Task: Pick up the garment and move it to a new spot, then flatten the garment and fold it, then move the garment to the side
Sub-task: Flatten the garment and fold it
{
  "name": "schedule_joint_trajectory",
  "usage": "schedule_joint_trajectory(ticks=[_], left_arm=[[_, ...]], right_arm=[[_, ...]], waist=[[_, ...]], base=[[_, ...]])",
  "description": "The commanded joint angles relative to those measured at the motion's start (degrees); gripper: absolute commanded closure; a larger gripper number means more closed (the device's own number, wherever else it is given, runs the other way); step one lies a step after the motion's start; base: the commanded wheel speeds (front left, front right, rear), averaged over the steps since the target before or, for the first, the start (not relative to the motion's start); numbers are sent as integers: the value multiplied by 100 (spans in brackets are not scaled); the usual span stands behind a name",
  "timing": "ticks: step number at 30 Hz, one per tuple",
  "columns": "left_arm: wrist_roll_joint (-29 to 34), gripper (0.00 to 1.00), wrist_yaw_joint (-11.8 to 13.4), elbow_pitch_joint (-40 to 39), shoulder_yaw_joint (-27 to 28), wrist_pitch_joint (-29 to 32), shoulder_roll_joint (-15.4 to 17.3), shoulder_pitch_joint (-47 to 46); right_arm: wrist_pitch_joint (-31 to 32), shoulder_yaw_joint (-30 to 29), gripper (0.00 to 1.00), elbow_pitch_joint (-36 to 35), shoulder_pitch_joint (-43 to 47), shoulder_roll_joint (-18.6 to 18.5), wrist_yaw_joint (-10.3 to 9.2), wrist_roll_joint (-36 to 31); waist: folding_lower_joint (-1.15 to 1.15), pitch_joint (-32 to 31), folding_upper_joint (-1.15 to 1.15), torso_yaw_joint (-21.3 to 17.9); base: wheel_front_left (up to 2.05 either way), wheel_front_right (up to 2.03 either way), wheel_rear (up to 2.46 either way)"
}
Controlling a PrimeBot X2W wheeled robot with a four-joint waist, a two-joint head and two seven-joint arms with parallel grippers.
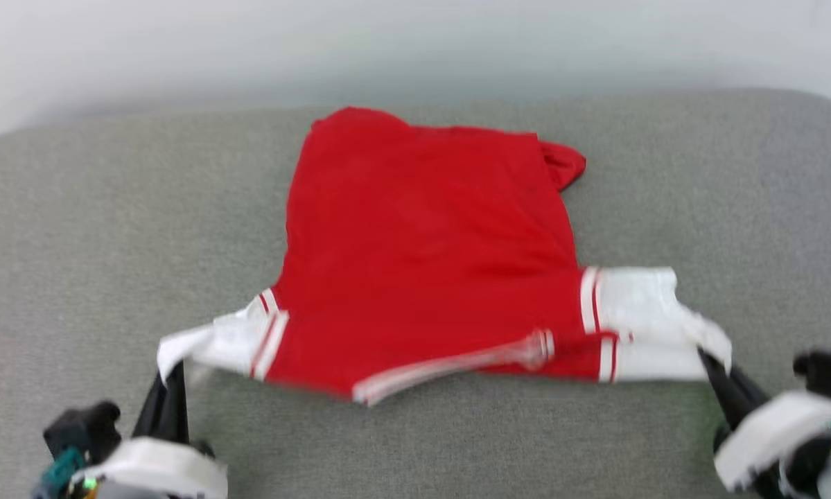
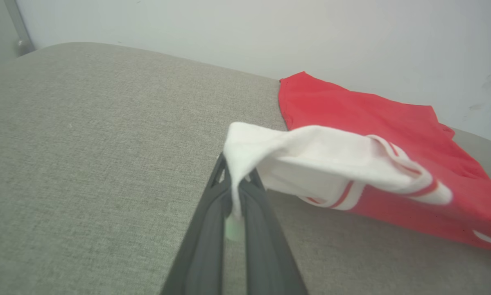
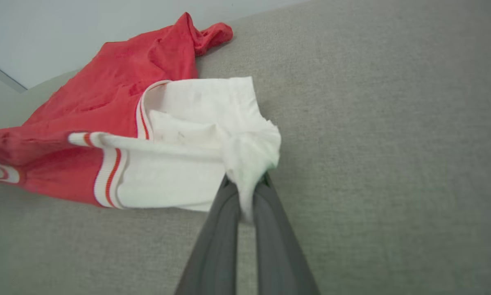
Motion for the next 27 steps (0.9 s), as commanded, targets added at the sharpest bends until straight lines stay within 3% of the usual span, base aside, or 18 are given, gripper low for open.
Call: schedule_joint_trajectory(ticks=[1, 7, 8, 9, 10, 14, 19, 27], left_arm=[[29, 100, 100, -221, 2, 85, 26, 314], [12, 100, 331, -869, -93, 486, 58, 1165], [21, 100, 359, -957, -108, 514, 57, 1249], [45, 100, 393, -1037, -125, 547, 52, 1327], [69, 100, 427, -1122, -144, 565, 43, 1401], [194, 100, 488, -1487, -337, 667, -2, 1454], [294, 100, 536, -1798, -482, 698, -51, 1280], [520, 100, 496, -2222, -796, 640, -183, 802]], right_arm=[[100, -231, 100, -248, 438, 82, -5, -112], [885, -1068, 100, -1178, 1829, 447, -6, -705], [1070, -1162, 88, -1309, 2004, 501, -7, -816], [1272, -1261, 57, -1436, 2170, 589, -7, -905], [1437, -1336, 0, -1572, 2296, 649, -6, -995], [1701, -1727, 0, -2165, 2447, 931, -5, -1162], [1748, -2125, 0, -2412, 1936, 1031, -5, -1249], [2014, -2361, 0, -1029, -168, 617, -5, -916]], waist=[[2, -237, 0, 84], [2, -495, 0, 221], [2, -518, 0, 239], [2, -559, 0, 267], [2, -579, 0, 286], [2, -599, 0, 440], [2, -522, 0, 573], [2, 92, 0, 1035]], base=[[0, 0, 0], [0, 0, 0], [0, 0, 0], [0, 0, 0], [0, 0, 0], [0, 0, 0], [0, 0, 0], [0, 0, 0]])
